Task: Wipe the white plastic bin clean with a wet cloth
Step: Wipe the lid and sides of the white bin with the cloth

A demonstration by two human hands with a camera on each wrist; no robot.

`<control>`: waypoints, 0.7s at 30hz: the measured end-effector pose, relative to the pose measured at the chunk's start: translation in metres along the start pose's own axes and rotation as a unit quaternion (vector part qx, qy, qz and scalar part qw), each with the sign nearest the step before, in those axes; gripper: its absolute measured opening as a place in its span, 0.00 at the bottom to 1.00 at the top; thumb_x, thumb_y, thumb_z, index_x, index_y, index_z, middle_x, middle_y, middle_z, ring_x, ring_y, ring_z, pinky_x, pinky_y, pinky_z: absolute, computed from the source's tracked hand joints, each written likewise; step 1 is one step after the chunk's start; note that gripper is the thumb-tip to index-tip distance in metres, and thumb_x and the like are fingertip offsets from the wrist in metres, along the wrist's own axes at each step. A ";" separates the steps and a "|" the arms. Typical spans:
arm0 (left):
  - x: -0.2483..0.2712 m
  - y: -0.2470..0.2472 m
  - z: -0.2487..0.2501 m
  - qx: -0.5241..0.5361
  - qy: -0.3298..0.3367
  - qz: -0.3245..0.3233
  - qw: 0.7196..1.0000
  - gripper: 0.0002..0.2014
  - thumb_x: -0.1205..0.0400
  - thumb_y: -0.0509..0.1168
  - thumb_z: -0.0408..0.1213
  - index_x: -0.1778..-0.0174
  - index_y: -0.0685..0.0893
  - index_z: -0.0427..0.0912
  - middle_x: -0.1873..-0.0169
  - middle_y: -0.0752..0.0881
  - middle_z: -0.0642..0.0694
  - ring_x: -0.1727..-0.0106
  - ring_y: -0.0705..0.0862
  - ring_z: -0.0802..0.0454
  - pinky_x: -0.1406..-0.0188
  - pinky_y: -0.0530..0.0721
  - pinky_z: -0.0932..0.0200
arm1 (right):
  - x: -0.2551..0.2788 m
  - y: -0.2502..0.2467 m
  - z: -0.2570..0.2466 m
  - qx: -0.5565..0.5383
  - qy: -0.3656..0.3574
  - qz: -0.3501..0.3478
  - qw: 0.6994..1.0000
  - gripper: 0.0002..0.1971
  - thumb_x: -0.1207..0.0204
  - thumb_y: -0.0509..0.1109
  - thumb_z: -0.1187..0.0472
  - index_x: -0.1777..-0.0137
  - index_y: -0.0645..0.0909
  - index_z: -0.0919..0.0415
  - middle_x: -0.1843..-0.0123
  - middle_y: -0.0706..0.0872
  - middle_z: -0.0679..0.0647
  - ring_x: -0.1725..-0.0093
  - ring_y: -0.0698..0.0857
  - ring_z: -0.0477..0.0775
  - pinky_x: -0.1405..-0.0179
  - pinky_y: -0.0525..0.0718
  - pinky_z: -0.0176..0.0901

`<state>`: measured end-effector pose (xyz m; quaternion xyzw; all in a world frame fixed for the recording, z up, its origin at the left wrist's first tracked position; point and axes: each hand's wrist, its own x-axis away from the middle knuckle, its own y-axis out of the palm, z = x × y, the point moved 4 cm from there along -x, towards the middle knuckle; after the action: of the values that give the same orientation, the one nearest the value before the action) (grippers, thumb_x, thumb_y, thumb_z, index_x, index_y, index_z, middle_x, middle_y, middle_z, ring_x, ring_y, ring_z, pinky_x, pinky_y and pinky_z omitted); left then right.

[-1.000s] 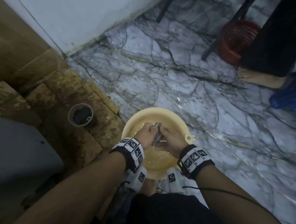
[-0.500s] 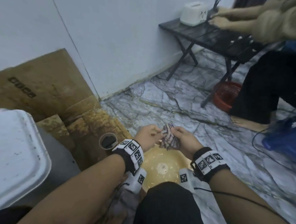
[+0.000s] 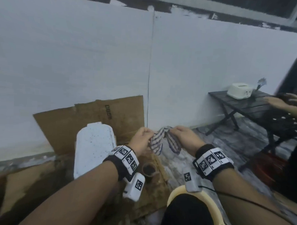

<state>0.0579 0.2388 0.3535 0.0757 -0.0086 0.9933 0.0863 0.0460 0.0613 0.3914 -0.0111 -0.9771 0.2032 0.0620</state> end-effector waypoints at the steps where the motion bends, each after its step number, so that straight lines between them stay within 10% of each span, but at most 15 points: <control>1: 0.007 -0.017 0.001 0.018 -0.002 0.009 1.000 0.05 0.16 0.64 0.39 0.50 0.79 0.42 0.48 0.84 0.36 0.49 0.85 0.40 0.42 0.85 0.34 | -0.002 0.016 -0.013 0.022 -0.012 -0.016 1.000 0.10 0.18 0.66 0.59 0.59 0.80 0.62 0.69 0.82 0.54 0.69 0.79 0.52 0.75 0.74 0.34; 8: 0.050 -0.138 -0.021 -0.074 0.015 0.105 0.992 0.08 0.15 0.64 0.32 0.60 0.79 0.43 0.61 0.83 0.42 0.56 0.82 0.44 0.46 0.85 0.38 | -0.010 0.137 -0.052 0.070 -0.044 -0.178 0.980 0.01 0.23 0.68 0.62 0.54 0.79 0.57 0.58 0.85 0.55 0.62 0.83 0.51 0.64 0.80 0.42; 13: 0.064 -0.188 -0.042 -0.136 0.024 0.151 0.979 0.07 0.16 0.65 0.34 0.60 0.79 0.47 0.61 0.84 0.48 0.57 0.82 0.50 0.54 0.79 0.55 | -0.011 0.197 -0.034 0.091 0.018 -0.322 0.942 0.29 0.49 0.74 0.61 0.43 0.82 0.48 0.44 0.88 0.58 0.46 0.87 0.60 0.45 0.86 0.55; 18: 0.060 -0.198 -0.052 -0.167 0.038 0.128 0.977 0.05 0.18 0.66 0.32 0.58 0.81 0.47 0.60 0.84 0.54 0.56 0.81 0.58 0.53 0.76 0.59 | -0.010 0.232 -0.026 0.138 -0.026 -0.373 0.917 0.10 0.21 0.69 0.52 0.51 0.85 0.58 0.51 0.88 0.54 0.51 0.85 0.52 0.50 0.80 0.44; 21: 0.054 -0.205 -0.054 -0.162 0.042 0.139 0.976 0.07 0.19 0.68 0.34 0.58 0.81 0.52 0.58 0.85 0.53 0.53 0.83 0.54 0.48 0.80 0.53 | -0.021 0.240 -0.024 0.105 -0.090 -0.335 0.932 0.09 0.21 0.71 0.59 0.61 0.78 0.60 0.59 0.83 0.55 0.57 0.81 0.51 0.51 0.77 0.47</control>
<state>0.0324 0.4515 0.3088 0.0173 -0.1759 0.9834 -0.0411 0.0687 0.2898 0.3151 0.3413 -0.8988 0.2722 0.0392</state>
